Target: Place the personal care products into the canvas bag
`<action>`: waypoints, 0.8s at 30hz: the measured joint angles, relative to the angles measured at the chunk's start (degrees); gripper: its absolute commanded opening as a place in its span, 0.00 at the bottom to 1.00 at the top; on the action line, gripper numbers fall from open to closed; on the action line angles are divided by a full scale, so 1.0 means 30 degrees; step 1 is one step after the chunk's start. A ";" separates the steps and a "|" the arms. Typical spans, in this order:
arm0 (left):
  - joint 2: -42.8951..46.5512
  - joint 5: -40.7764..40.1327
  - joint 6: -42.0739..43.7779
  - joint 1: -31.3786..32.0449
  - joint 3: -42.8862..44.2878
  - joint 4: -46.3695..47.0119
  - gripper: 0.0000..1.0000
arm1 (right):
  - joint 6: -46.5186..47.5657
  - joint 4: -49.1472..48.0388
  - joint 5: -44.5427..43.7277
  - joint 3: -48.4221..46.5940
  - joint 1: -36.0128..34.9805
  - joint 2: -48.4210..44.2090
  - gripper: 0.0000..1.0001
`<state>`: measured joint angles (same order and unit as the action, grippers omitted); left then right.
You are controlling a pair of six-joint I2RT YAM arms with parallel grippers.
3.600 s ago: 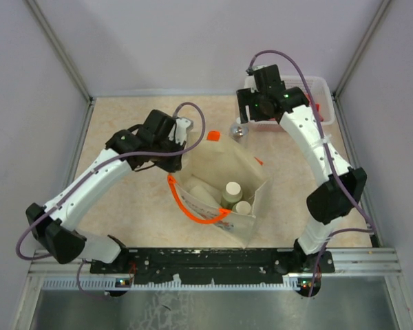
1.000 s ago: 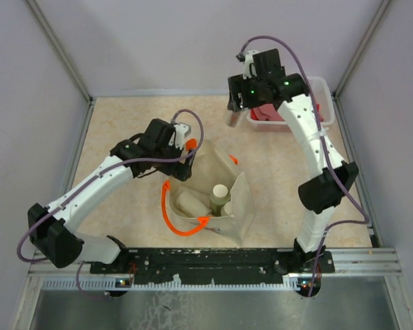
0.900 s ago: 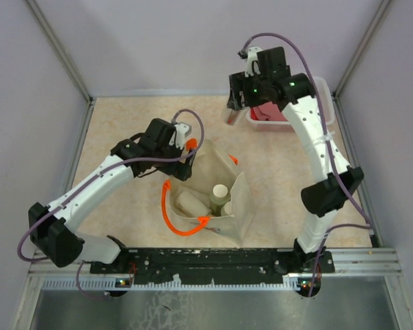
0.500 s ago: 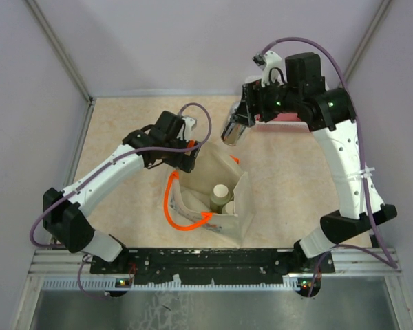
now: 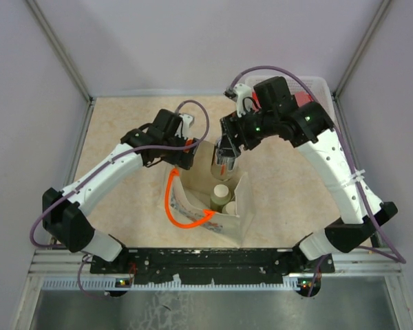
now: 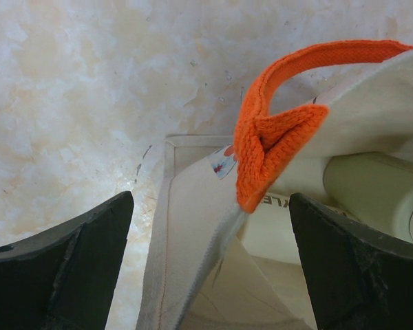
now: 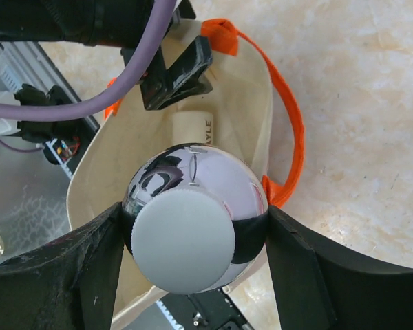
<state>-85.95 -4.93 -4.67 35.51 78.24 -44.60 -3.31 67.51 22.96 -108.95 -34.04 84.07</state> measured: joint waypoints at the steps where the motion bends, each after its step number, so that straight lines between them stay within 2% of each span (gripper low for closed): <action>1: 0.0000 0.0000 0.0007 -0.0007 0.0000 0.0087 1.00 | -0.0051 0.0007 -0.0168 0.0109 -0.0255 -0.0066 0.00; 8: 0.0000 0.0102 0.0146 -0.0124 0.0007 0.0488 1.00 | -0.0073 -0.0597 -0.0729 0.1494 -0.1989 -0.0896 0.00; 14: 0.0000 0.0219 0.0262 -0.0146 0.0342 0.0430 1.00 | -0.0058 -0.1741 -0.1872 0.5989 -0.2659 -0.1581 0.00; 18: 0.0000 0.0328 0.0401 -0.0175 0.0845 0.0087 1.00 | -0.0204 -0.4444 -0.2616 0.7694 -0.3002 -0.2178 0.00; 24: 0.0000 0.0481 0.0576 -0.0182 0.1443 -0.0576 1.00 | -0.0291 -0.5931 -0.3876 0.8357 -0.3665 -0.2317 0.00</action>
<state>-85.95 -3.49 -2.94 34.96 82.56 -46.33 -4.19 49.71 11.33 -83.88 -45.04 77.12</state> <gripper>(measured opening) 0.998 0.707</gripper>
